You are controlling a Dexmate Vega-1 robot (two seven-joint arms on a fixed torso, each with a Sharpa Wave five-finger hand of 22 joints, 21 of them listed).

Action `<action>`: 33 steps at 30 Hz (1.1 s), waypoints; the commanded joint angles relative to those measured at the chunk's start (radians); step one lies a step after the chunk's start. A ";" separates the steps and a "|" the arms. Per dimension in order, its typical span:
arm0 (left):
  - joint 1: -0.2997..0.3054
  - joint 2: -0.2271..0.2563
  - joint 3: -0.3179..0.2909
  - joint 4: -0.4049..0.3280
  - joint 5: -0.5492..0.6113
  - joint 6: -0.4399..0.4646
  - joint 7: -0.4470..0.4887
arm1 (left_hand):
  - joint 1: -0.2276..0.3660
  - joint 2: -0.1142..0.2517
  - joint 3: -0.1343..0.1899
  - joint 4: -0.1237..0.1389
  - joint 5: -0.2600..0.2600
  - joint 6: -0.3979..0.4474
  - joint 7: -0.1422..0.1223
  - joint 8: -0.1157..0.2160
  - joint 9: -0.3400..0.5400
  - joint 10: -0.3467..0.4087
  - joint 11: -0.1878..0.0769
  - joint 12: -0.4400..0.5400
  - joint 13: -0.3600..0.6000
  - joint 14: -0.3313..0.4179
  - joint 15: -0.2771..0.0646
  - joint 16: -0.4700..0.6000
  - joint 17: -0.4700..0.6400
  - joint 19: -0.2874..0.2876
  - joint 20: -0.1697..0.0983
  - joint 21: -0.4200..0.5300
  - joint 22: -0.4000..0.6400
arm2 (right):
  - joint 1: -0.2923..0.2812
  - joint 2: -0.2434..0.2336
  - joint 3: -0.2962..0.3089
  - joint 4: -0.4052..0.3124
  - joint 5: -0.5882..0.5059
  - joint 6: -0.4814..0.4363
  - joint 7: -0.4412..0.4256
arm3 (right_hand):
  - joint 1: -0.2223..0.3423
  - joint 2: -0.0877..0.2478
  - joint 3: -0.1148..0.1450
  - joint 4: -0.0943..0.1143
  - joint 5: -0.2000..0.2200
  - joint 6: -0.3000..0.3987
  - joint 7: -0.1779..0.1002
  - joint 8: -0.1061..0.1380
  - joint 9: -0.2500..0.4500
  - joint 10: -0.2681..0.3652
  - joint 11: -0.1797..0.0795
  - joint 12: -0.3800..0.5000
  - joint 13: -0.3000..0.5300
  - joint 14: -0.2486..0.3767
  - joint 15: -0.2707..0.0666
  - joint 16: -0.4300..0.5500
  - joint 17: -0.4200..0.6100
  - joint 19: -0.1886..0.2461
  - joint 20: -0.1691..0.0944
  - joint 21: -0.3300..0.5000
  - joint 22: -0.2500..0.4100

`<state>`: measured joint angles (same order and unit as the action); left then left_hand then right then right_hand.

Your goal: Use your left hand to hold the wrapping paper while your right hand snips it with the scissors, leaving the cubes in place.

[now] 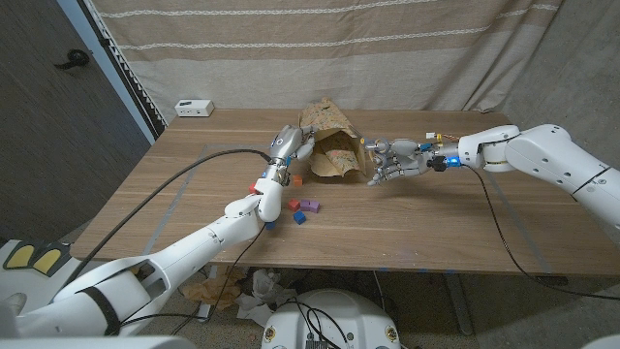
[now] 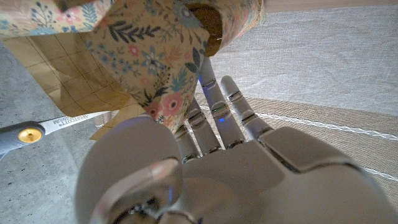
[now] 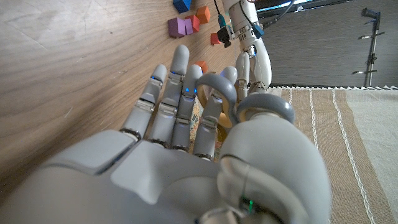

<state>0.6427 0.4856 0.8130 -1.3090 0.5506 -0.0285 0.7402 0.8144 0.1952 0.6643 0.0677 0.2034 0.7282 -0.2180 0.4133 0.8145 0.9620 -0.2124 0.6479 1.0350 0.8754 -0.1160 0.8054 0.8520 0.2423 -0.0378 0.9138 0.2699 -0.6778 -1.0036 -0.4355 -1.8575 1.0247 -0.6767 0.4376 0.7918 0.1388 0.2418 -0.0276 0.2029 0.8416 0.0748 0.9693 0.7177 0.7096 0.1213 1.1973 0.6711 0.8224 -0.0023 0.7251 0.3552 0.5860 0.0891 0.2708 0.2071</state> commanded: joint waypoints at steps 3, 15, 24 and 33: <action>0.009 -0.003 -0.004 -0.003 0.005 0.004 0.034 | 0.011 0.003 0.001 0.003 0.004 0.001 -0.003 0.000 0.003 0.010 -0.003 -0.003 0.007 -0.002 -0.110 -0.002 0.002 -0.006 -0.036 0.007 0.000 | -0.027 -0.001 0.025 -0.018 0.020 0.024 -0.032 | 0.074 0.062 0.098 0.019 -0.008 0.004 0.000 0.007 0.002 0.166 -0.153 0.081 0.005 0.104 -0.213 0.004 0.006 0.001 -0.007 0.005 0.005; 0.000 -0.013 0.000 0.057 0.004 -0.033 0.084 | 0.011 0.003 0.002 0.004 0.004 -0.001 -0.003 -0.004 0.002 0.012 -0.003 -0.007 0.008 -0.004 -0.110 -0.005 0.000 -0.009 -0.037 0.013 -0.006 | -0.022 0.003 0.020 -0.042 0.008 0.033 -0.055 | 0.070 0.058 0.102 0.020 -0.015 0.003 -0.001 0.014 0.001 0.167 -0.152 0.084 0.007 0.105 -0.212 0.004 0.008 0.000 -0.005 0.006 0.005; 0.012 -0.006 -0.015 0.029 -0.011 -0.004 0.081 | 0.011 0.003 0.002 0.005 0.004 0.002 -0.003 -0.008 -0.004 0.011 -0.003 -0.009 0.008 -0.005 -0.110 -0.005 0.000 -0.010 -0.038 0.016 -0.008 | -0.014 0.012 0.020 -0.041 0.005 0.048 -0.053 | 0.067 0.055 0.101 0.018 -0.017 -0.001 -0.001 0.017 -0.001 0.168 -0.153 0.086 0.006 0.103 -0.212 0.005 0.010 -0.001 -0.003 0.007 0.005; 0.016 -0.027 -0.012 0.052 -0.023 0.032 0.086 | 0.011 0.003 0.002 0.005 0.003 0.003 -0.003 -0.011 -0.007 0.010 -0.003 -0.012 0.008 -0.005 -0.110 -0.005 0.000 -0.013 -0.035 0.019 -0.010 | 0.055 0.045 -0.041 0.039 -0.052 0.047 0.023 | 0.062 0.053 0.099 0.015 -0.018 -0.001 0.001 0.022 -0.002 0.169 -0.152 0.086 0.001 0.102 -0.212 0.004 0.010 -0.002 -0.002 0.008 0.004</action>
<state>0.6483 0.4745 0.8039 -1.2668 0.5460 -0.0315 0.8231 0.8165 0.1974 0.6642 0.0675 0.2029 0.7282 -0.2180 0.4053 0.8056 0.9637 -0.2140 0.6371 1.0397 0.8754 -0.1160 0.8054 0.8521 0.2317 -0.0376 0.9253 0.2600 -0.6772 -0.9869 -0.4309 -1.8767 1.0123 -0.6282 0.4070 0.7918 0.1388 0.2493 -0.0203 0.1885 0.8414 0.0747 0.9839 0.7131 0.7149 0.1266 1.1972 0.6716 0.8262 0.0015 0.7250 0.3646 0.5860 0.0894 0.2708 0.2068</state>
